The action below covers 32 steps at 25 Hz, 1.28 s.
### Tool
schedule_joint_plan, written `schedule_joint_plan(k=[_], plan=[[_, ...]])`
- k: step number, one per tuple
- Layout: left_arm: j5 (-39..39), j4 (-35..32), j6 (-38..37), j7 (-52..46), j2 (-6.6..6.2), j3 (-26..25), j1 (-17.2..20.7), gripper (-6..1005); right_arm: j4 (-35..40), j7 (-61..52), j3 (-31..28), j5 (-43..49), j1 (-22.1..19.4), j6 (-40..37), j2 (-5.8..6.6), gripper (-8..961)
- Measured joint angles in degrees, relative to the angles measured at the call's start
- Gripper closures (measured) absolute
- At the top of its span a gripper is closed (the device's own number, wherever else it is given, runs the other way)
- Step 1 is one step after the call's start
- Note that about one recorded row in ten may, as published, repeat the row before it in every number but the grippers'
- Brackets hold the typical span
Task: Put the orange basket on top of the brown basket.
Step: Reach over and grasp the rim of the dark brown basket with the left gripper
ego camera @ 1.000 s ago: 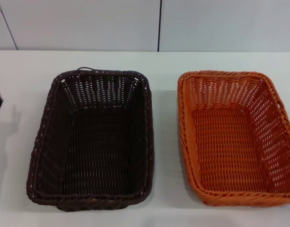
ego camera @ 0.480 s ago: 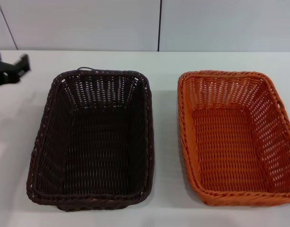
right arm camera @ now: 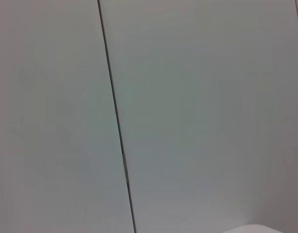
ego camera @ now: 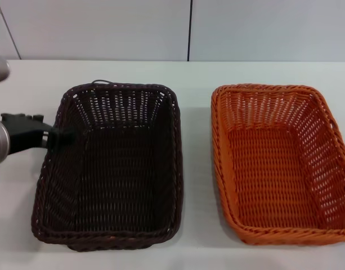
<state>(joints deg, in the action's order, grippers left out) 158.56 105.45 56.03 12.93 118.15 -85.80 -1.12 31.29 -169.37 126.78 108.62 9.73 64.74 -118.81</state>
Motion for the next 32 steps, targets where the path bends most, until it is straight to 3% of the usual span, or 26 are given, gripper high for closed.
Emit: schedule_joint_plan(k=[10, 21, 30, 32], plan=[[4.5, -2.31, 1.97, -2.61, 0.0, 2.16, -1.92, 358, -0.35, 0.0, 0.1, 0.32, -0.27, 0.41, -0.05, 186], [4.56, -10.28, 4.69, -4.16, 0.02, 2.06, -8.39, 408, -0.44, 0.0, 0.42, 0.46, -0.43, 0.51, -0.2, 186], [4.75, -8.27, 6.22, -4.02, -0.12, 1.82, -8.38, 448, -0.35, 0.01, 0.41, 0.46, -0.59, 0.57, -0.22, 187], [4.75, -8.27, 6.3, -3.96, -0.14, 1.85, -8.42, 522, -0.35, 0.02, 0.44, 0.46, -0.59, 0.57, -0.21, 187]])
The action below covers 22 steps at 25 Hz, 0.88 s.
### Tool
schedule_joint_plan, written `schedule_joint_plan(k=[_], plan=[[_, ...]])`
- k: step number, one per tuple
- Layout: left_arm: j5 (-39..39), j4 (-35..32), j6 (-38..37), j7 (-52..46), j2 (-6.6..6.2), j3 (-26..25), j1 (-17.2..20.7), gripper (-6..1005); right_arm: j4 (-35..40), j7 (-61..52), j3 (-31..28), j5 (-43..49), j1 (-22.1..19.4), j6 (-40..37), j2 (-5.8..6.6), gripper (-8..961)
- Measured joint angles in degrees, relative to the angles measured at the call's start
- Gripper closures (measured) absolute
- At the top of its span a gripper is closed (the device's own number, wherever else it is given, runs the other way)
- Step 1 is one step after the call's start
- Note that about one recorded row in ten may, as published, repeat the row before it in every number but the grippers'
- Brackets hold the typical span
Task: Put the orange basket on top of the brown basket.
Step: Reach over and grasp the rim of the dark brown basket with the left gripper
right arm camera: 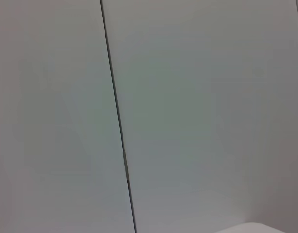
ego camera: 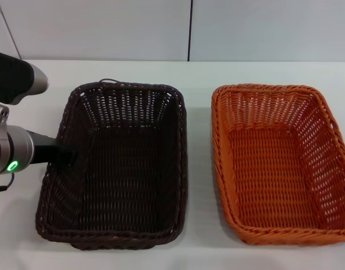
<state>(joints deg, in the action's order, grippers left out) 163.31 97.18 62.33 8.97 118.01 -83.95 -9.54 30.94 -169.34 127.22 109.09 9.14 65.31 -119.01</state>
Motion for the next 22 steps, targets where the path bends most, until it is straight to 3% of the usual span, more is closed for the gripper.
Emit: schedule_joint_plan(k=[4, 11, 18, 22], plan=[[-0.02, -0.35, 0.35, 0.26, -0.02, 0.03, -0.35, 670, 0.0, 0.01, 0.03, 0.0, 0.0, 0.0, 0.01, 186], [-2.75, 1.53, 3.25, 12.73, -0.08, -2.66, -1.65, 740, -0.05, 0.04, -0.01, 0.0, 0.16, 0.0, 0.19, 187], [-17.79, 2.59, 12.28, 34.11, -0.06, -14.55, -5.37, 741, -0.01, 0.07, -0.05, -0.01, 0.08, -0.01, 0.16, 186], [-21.42, 1.31, 16.66, 43.94, -0.06, -19.99, -8.47, 742, 0.18, 0.07, -0.05, -0.06, -0.27, -0.01, 0.0, 186]])
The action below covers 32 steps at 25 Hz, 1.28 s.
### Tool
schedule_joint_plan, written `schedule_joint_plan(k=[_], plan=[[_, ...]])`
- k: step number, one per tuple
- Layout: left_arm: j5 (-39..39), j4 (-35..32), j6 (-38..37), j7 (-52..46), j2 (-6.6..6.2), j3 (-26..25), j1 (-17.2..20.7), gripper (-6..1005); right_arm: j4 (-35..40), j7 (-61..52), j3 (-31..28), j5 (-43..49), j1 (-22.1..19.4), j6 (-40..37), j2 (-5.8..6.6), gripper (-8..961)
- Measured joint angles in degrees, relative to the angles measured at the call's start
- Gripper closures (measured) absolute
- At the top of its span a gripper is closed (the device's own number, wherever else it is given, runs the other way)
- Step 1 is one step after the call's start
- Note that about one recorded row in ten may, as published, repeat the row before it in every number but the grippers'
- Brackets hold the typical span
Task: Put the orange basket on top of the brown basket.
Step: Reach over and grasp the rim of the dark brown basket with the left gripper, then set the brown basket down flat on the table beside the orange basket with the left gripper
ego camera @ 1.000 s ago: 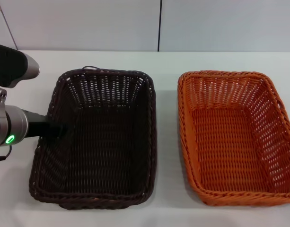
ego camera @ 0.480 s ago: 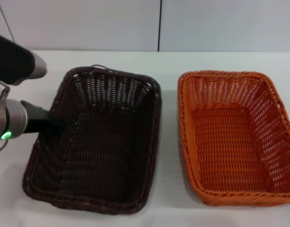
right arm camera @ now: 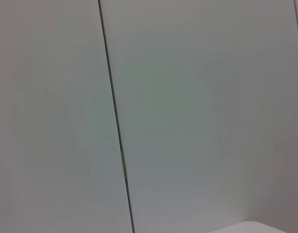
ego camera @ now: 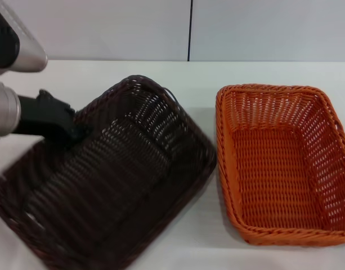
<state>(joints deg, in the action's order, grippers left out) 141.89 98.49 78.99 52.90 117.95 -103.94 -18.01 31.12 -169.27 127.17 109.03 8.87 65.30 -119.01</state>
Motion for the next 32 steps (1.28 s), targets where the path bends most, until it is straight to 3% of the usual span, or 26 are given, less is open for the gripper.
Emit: schedule_joint_plan(k=[5, 7, 10, 16, 23, 32], plan=[[-0.25, -2.32, 4.37, 7.49, 0.0, -4.58, -4.39, 765, 0.52, 0.0, 0.02, 0.0, -0.68, 0.17, -0.14, 186], [-1.32, -5.18, 7.73, 12.43, 0.0, -7.49, -8.14, 778, 0.64, 0.0, 0.07, 0.0, -0.9, 0.38, -0.21, 186], [-2.41, -6.84, 9.02, 14.32, -0.01, -8.29, -9.84, 806, 0.96, 0.0, 0.13, 0.0, -1.21, 0.74, -0.33, 186], [-3.72, -13.86, 9.95, 19.29, 0.0, -8.46, -15.91, 760, 1.28, 0.0, 0.18, 0.0, -1.26, 0.8, -0.36, 186], [-3.13, -20.87, 4.99, 22.47, -0.05, -8.39, -19.75, 707, 1.27, 0.0, 0.18, 0.0, -0.64, 0.8, -0.14, 187], [-2.05, -23.23, -3.82, 22.43, 0.09, -5.01, -20.28, 639, 0.98, 0.0, 0.09, 0.05, 0.21, 0.32, 0.09, 187]])
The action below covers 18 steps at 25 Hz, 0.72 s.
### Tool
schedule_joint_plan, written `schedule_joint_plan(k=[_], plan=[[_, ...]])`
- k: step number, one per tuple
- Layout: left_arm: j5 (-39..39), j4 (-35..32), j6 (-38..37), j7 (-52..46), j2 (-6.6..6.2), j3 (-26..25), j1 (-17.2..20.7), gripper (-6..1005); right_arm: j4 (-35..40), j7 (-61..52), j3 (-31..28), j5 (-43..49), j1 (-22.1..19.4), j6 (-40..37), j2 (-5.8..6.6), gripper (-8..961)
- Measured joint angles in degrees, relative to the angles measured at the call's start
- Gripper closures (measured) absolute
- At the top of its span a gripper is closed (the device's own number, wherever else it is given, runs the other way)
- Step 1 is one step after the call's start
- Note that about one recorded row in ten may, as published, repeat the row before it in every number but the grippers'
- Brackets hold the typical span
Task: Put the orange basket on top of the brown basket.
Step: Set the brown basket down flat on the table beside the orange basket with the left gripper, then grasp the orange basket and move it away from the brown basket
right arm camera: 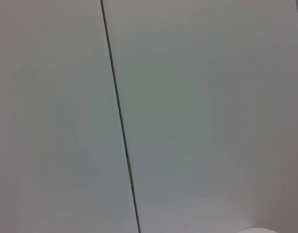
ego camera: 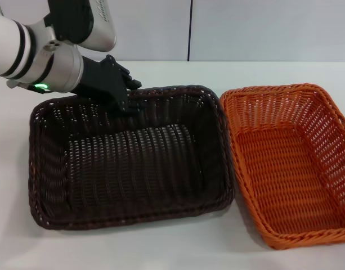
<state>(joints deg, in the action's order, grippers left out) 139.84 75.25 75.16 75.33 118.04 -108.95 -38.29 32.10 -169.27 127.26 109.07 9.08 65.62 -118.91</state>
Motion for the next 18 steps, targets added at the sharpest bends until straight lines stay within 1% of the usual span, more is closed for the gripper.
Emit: schedule_joint_plan(k=[2, 4, 6, 7, 8, 10, 11, 12, 13, 14, 15, 16, 17, 18], plan=[[0.0, 0.21, -0.47, 0.06, 0.01, 0.73, 0.08, 624, -0.07, 0.0, -0.09, 0.0, 0.07, -0.01, 0.0, 187], [-0.01, 0.74, -0.94, 0.01, 0.02, 0.76, 0.35, 558, -0.12, 0.0, -0.27, 0.0, 0.08, 0.05, 0.0, 187], [-0.29, 2.42, -3.36, -0.43, 0.17, 0.67, 1.51, 493, -0.12, 0.0, -0.33, 0.0, 0.08, 0.11, 0.02, 187], [-1.43, 6.36, -11.12, -2.79, 0.48, 1.52, 5.22, 460, 0.04, 0.01, -0.59, -0.13, 0.06, 0.66, 0.08, 187], [-1.43, 6.36, -11.12, -2.79, 0.48, 1.52, 5.22, 427, 0.04, 0.01, -0.59, -0.13, 0.06, 0.66, 0.08, 187], [-3.12, 9.38, -22.16, -7.15, 0.56, 4.92, 10.81, 366, 1.09, 0.01, -1.2, -0.15, -0.06, 2.15, 0.09, 187], [-3.12, 9.38, -22.16, -7.15, 0.56, 4.92, 10.81, 338, 2.17, 0.01, -1.78, 0.02, -0.17, 3.02, 0.19, 187], [-4.62, 10.62, -31.44, -10.49, 0.53, 8.19, 15.0, 310, 5.15, 0.0, -3.27, 1.37, -0.48, 3.75, 0.77, 187], [-8.18, 10.76, -55.52, -16.52, 0.15, 17.22, 24.27, 282, 5.15, 0.0, -3.27, 1.37, -0.48, 3.75, 0.77, 187], [-8.58, 10.48, -58.78, -16.95, 0.14, 18.76, 25.51, 282, 10.45, -0.01, -5.08, 4.16, -1.09, 1.95, 2.26, 187], [-9.0, 9.88, -64.71, -17.61, 0.14, 20.8, 27.18, 283, 13.01, -0.01, -5.75, 5.7, -1.3, 0.3, 3.14, 187], [-9.37, 7.5, -78.73, -18.8, 0.24, 26.13, 30.89, 283, 13.01, -0.01, -5.75, 5.7, -1.3, 0.3, 3.14, 187], [-9.37, 3.7, -91.86, -21.22, 0.35, 30.91, 33.68, 283, 20.44, -0.03, -7.4, 9.48, -1.92, -6.92, 5.61, 186], [-9.37, 3.7, -91.86, -21.22, 0.35, 30.91, 33.68, 284, 20.44, -0.03, -7.4, 9.48, -1.92, -6.92, 5.61, 186]])
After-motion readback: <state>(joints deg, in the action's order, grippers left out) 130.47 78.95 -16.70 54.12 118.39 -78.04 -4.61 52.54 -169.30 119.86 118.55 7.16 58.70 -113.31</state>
